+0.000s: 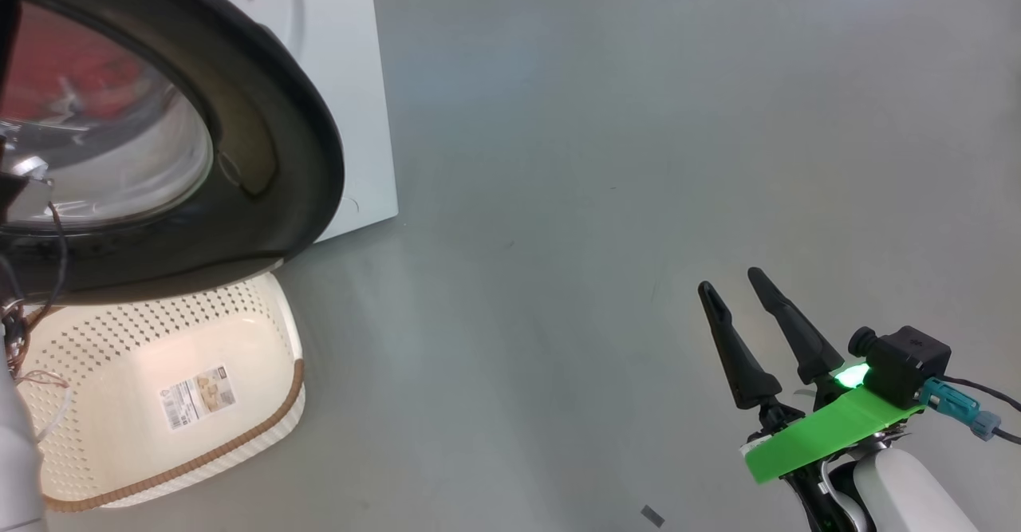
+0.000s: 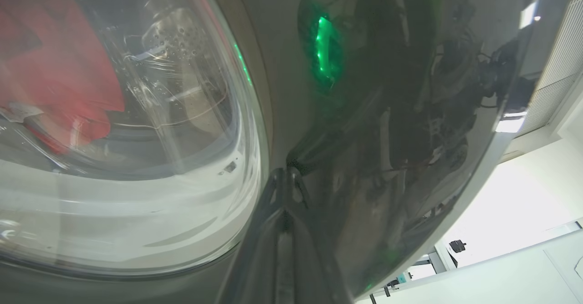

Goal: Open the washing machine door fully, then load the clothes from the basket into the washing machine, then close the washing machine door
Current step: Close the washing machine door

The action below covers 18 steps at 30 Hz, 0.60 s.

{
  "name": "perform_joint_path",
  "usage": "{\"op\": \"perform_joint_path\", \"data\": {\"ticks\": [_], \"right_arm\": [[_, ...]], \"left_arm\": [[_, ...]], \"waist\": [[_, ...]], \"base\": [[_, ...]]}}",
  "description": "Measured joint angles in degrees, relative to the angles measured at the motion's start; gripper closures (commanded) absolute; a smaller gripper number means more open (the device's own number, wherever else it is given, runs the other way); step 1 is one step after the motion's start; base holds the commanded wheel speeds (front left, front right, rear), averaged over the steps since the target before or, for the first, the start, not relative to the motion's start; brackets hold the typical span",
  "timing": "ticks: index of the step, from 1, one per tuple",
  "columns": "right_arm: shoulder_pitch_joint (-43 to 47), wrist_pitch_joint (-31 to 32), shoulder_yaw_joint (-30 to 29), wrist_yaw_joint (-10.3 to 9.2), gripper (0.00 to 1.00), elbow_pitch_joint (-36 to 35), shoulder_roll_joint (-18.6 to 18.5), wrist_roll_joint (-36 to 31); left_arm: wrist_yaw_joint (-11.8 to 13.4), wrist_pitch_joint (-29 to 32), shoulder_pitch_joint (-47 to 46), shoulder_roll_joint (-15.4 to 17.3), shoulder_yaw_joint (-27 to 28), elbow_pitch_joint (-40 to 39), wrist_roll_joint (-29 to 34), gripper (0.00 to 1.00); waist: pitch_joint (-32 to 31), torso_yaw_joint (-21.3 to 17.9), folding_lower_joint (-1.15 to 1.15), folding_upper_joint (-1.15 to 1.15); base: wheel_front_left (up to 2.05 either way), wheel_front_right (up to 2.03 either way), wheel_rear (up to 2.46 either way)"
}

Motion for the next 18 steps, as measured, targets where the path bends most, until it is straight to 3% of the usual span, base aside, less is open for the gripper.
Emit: {"op": "perform_joint_path", "data": {"ticks": [18], "right_arm": [[0.01,0.0,0.2,0.0,0.0,0.25,-0.71,-0.08]], "left_arm": [[-2.31,-0.04,-0.18,-1.03,-1.18,0.69,-0.12,1.0]], "waist": [[-1.23,3.25,0.0,0.0]], "base": [[0.0,0.0,0.0]]}}
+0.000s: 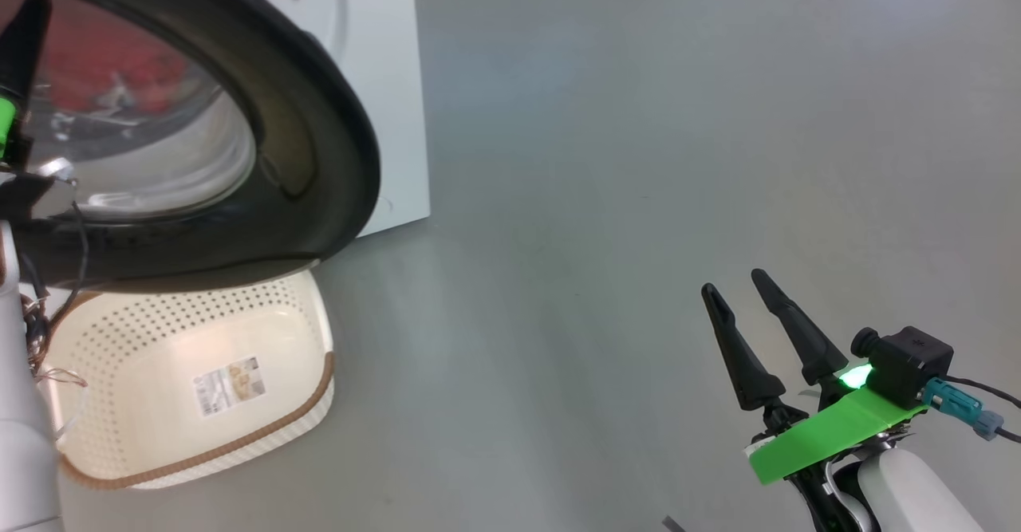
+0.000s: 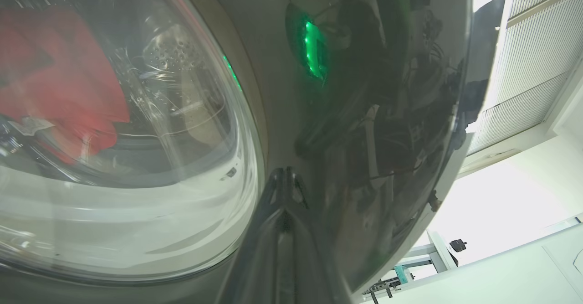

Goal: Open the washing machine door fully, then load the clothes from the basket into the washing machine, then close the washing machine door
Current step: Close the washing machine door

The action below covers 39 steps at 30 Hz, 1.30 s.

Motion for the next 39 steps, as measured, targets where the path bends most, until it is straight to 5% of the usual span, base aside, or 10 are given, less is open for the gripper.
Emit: {"op": "perform_joint_path", "data": {"ticks": [5,8,11,12,13,39], "right_arm": [[0.0,0.0,0.0,0.0,0.0,0.0,-0.19,0.0],[0.0,0.0,-0.08,0.0,0.0,-0.01,-0.33,0.0],[0.0,0.0,-0.29,0.0,0.0,-0.01,-0.53,-0.01],[0.0,0.0,-0.37,0.0,0.0,-0.01,-0.59,-0.01],[0.0,0.0,-0.41,0.0,0.0,-0.01,-0.67,-0.01],[0.01,0.0,-1.97,0.0,0.0,0.0,-2.18,-0.02]], "left_arm": [[-0.96,0.42,0.5,0.11,-1.04,-1.66,0.14,1.0],[-1.48,0.78,1.77,0.37,-1.78,-3.02,0.55,0.77],[-2.01,0.86,3.53,0.9,-2.18,-4.03,0.99,0.51],[-2.03,0.94,4.08,1.01,-2.46,-4.32,1.12,0.17],[-2.35,1.18,4.65,1.14,-2.79,-4.63,1.59,0.0],[-7.99,-12.17,22.72,2.94,-5.68,-17.9,13.83,0.0]], "waist": [[-0.05,1.54,0.0,0.0],[-0.1,2.47,0.0,0.0],[-0.23,3.38,0.0,0.0],[-0.3,3.7,0.0,0.0],[-0.37,4.04,0.0,0.0],[-2.7,12.09,0.0,0.0]], "base": [[0.0,0.0,0.0],[0.0,0.0,0.0],[0.0,0.0,0.0],[0.0,0.0,0.0],[0.0,0.0,0.0],[0.0,0.0,0.0]]}}
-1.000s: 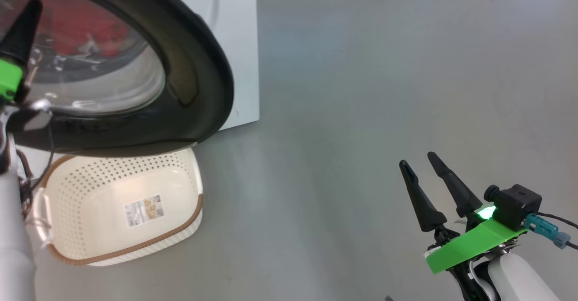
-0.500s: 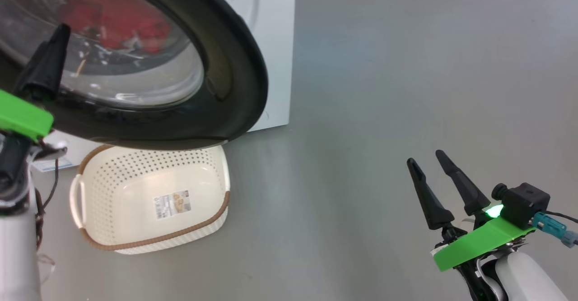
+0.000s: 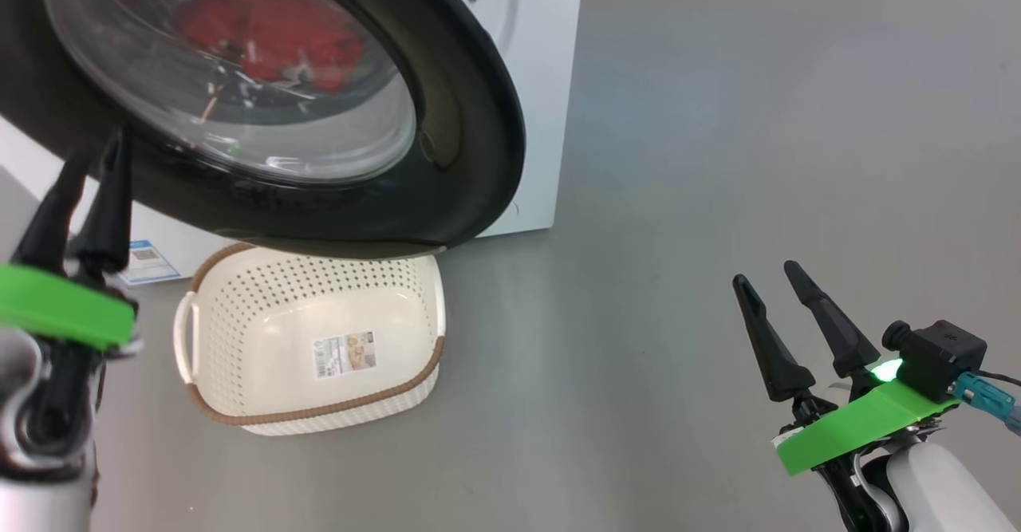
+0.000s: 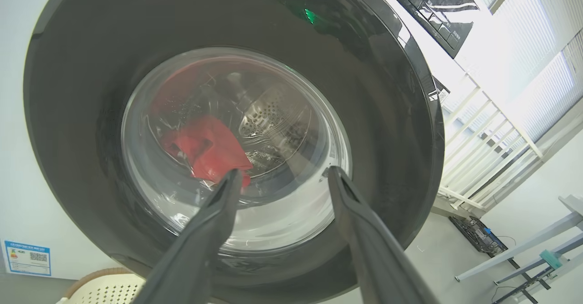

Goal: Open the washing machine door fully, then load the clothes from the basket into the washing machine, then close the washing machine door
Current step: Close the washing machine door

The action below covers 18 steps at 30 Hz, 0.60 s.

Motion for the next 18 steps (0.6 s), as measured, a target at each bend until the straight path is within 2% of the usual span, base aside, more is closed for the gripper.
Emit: {"op": "perform_joint_path", "data": {"ticks": [18], "right_arm": [[0.16,0.0,-0.76,0.0,0.0,-0.14,-0.64,-0.33]], "left_arm": [[-0.51,-14.6,16.5,-0.56,-1.09,-5.06,10.0,0.0]], "waist": [[-2.97,2.3,0.0,0.0]], "base": [[0.0,0.0,0.0]]}}
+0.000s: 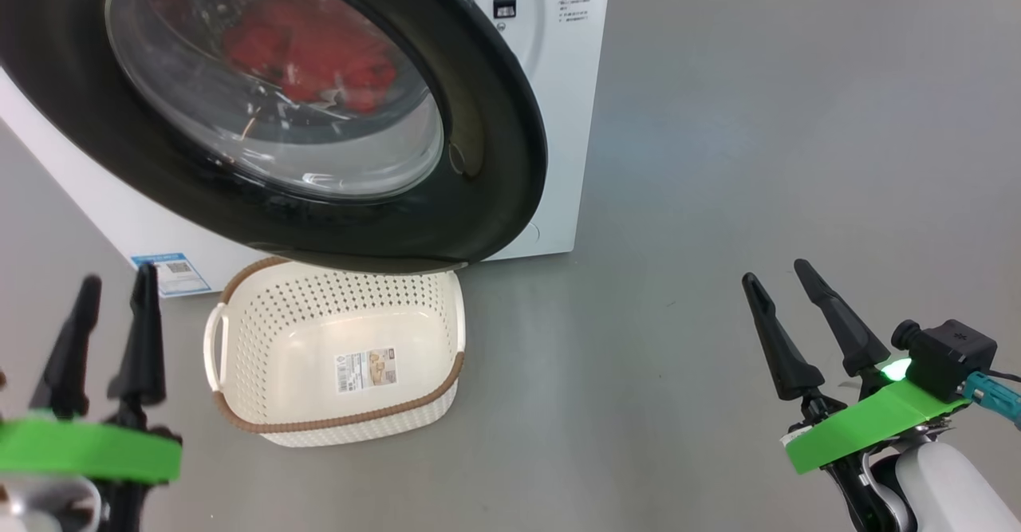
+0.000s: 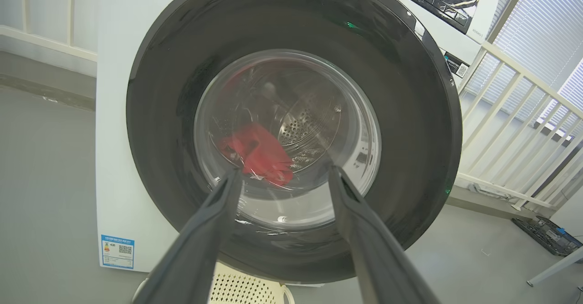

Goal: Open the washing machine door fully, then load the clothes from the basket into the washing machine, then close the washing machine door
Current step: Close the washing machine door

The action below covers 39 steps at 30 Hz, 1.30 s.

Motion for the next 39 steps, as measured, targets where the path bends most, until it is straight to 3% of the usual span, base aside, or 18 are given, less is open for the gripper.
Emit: {"op": "perform_joint_path", "data": {"ticks": [11,25,32,39], "right_arm": [[1.26,0.0,-0.1,0.0,0.0,0.0,-0.41,0.0],[1.26,0.0,0.08,0.0,0.0,0.3,-1.08,0.01],[1.26,0.0,0.01,0.0,0.0,0.35,-1.48,0.02],[1.26,0.0,-0.07,0.0,0.0,0.35,-1.56,0.02]], "left_arm": [[0.02,-8.83,7.55,-0.77,-1.07,-0.37,6.25,0.0],[1.54,-12.84,11.83,-3.76,-1.11,1.74,18.27,0.0],[-0.58,-12.84,11.97,-8.61,2.46,1.53,22.53,0.0],[-2.1,-12.84,12.19,-10.47,3.46,1.6,25.02,0.0]], "waist": [[-0.32,0.02,0.0,0.0],[-0.91,0.17,0.0,0.0],[-0.85,0.65,0.0,0.0],[-0.72,0.78,0.0,0.0]], "base": [[0.0,0.0,0.0],[0.0,0.0,0.0],[0.0,0.0,0.0],[0.0,0.0,0.0]]}}
